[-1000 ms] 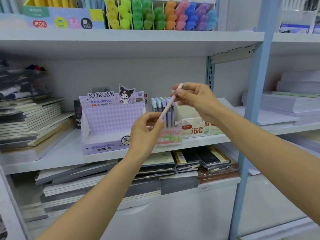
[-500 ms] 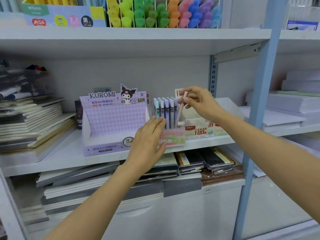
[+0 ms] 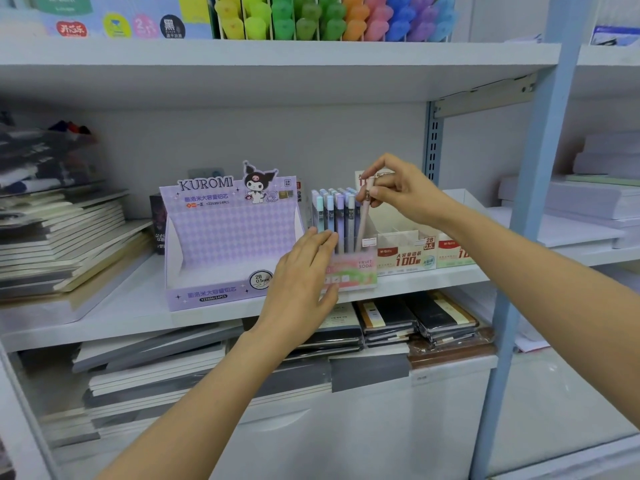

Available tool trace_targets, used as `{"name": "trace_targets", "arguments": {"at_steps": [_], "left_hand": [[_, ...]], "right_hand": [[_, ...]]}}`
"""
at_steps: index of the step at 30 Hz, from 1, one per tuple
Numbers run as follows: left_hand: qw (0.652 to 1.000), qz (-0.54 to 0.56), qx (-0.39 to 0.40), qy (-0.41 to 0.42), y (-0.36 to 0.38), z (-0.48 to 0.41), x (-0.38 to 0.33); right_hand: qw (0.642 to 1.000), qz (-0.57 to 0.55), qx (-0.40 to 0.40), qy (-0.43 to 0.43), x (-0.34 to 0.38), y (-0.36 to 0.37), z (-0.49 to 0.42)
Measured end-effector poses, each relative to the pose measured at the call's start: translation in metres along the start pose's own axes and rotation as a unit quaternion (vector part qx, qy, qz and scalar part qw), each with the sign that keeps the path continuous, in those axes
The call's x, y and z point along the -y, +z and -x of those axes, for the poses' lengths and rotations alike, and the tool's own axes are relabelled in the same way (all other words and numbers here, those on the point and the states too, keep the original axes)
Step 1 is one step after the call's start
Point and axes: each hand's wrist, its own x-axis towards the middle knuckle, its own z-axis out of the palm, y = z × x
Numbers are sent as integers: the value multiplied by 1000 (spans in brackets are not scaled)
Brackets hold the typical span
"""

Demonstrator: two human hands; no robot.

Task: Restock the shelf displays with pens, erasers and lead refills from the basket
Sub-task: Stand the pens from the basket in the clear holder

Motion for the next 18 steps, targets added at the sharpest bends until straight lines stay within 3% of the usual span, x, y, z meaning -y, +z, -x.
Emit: {"name": "trace_targets", "arguments": {"at_steps": [4,9,13,18], "left_hand": [[1000,6,-4,-4,2,0,-1],[1000,9,-9,-5,3,1,0],[1000,11,-9,-3,3,1,0],[1000,14,-8,-4,2,0,-1]], "right_hand": [[1000,-2,-7,-8,2,7,-1],[996,-27,-84,-19,-1,9,2],[998,-19,-54,-15,-2,-1,4],[996,16,-87,-31,3,17,3]]}}
